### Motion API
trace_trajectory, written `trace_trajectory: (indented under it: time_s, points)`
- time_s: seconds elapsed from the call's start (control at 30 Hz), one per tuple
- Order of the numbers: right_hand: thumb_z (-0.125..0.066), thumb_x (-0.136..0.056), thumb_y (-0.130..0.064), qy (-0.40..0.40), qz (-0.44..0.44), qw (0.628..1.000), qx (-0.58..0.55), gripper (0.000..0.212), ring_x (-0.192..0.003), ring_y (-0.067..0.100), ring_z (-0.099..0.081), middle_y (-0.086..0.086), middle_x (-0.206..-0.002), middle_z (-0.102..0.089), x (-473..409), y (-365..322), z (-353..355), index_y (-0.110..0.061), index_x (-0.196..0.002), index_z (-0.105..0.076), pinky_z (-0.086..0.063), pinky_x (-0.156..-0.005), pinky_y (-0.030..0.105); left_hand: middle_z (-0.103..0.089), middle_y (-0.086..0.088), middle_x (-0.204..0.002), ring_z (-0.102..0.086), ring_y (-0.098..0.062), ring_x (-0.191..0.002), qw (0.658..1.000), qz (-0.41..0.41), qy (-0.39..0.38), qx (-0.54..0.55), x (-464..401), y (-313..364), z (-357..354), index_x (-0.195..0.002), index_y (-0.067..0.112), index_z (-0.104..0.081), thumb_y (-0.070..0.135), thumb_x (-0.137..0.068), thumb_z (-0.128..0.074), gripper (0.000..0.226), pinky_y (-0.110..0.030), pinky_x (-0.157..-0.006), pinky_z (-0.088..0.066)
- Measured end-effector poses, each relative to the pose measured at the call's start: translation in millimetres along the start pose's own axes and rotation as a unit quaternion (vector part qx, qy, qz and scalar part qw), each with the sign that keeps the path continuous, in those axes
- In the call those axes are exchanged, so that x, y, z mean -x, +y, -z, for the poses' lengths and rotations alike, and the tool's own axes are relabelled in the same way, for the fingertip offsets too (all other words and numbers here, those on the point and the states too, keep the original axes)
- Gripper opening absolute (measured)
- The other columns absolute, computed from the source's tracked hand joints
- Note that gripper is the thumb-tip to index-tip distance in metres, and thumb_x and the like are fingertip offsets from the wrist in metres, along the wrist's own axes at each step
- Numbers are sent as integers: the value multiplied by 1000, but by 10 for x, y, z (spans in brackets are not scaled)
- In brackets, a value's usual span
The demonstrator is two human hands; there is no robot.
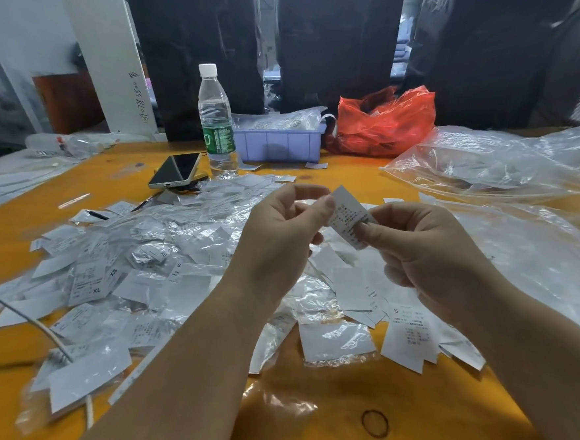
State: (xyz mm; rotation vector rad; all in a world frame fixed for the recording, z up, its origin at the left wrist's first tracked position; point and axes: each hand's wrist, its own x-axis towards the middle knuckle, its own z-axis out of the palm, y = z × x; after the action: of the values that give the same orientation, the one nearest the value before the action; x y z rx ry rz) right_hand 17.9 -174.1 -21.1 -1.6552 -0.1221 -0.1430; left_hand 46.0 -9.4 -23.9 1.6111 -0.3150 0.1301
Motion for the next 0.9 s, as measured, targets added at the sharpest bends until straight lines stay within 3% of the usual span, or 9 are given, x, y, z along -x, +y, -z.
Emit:
trace_trajectory:
  time_s: [0.1, 0.2, 0.4, 0.53, 0.67, 0.8, 0.9]
  points:
    - [-67, -86, -13, -5, -1, 1000, -9, 11, -37, 5, -24, -10, -41, -43, -4, 6, -1, -4, -91, -71, -24, -38, 20, -70, 2, -73, -55, -3, -60, 994, -76, 25, -69, 18, -14, -13, -86, 21, -71, 21, -92, -64, 9, -17, -57, -47]
    - [-68, -85, -15, -8, 6, 1000, 10, 13, -37, 4, -27, -10, -45, -50, -5, 17, -6, -5, -92, -73, -25, -39, 22, -69, 7, -69, -57, -1, -60, 989, -94, 5, -111, 46, -18, -46, -84, 20, -73, 19, -91, -66, 9, -17, -58, -48]
    - [-71, -85, -20, 29, 15, 999, 33, 11, -40, 5, -34, 0, -58, -60, -30, 60, 4, -11, -85, -77, -29, -40, 22, -73, 7, -79, -67, -13, -79, 974, -116, -31, -191, 73, -15, -66, -94, 24, -77, 22, -95, -60, 17, -38, -72, -54]
    - [-74, -81, -20, 43, 22, 998, 35, 10, -48, 1, -57, -1, -66, -68, -37, 78, 11, -13, -87, -74, -37, -41, 14, -73, 6, -87, -63, -11, -82, 953, -139, -46, -263, 86, -17, -68, -103, 25, -76, 24, -97, -56, 21, -36, -73, -54]
    - [-73, -65, -32, 41, 32, 998, 23, 33, -59, 4, -66, -3, -69, -71, -26, 61, 1, -14, -92, -71, -42, -44, 12, -71, 6, -87, -62, -8, -79, 947, -138, -82, -277, 107, -19, -93, -107, 25, -75, 26, -97, -55, 22, -30, -68, -53]
    - [-74, -70, -31, 44, 7, 999, 17, 29, -50, 4, -59, 0, -66, -69, -16, 32, -1, -14, -93, -71, -37, -40, 14, -70, 6, -80, -63, -10, -73, 955, -140, -72, -252, 92, -14, -77, -99, 20, -75, 23, -95, -60, 16, -30, -66, -54]
    - [-69, -87, -14, 35, -17, 999, 11, 8, -35, 3, -34, -9, -48, -56, -30, 26, 15, -9, -93, -69, -27, -37, 19, -68, 4, -72, -61, -11, -66, 976, -106, -31, -187, 49, -14, -39, -98, 23, -70, 21, -93, -62, 10, -29, -61, -51]
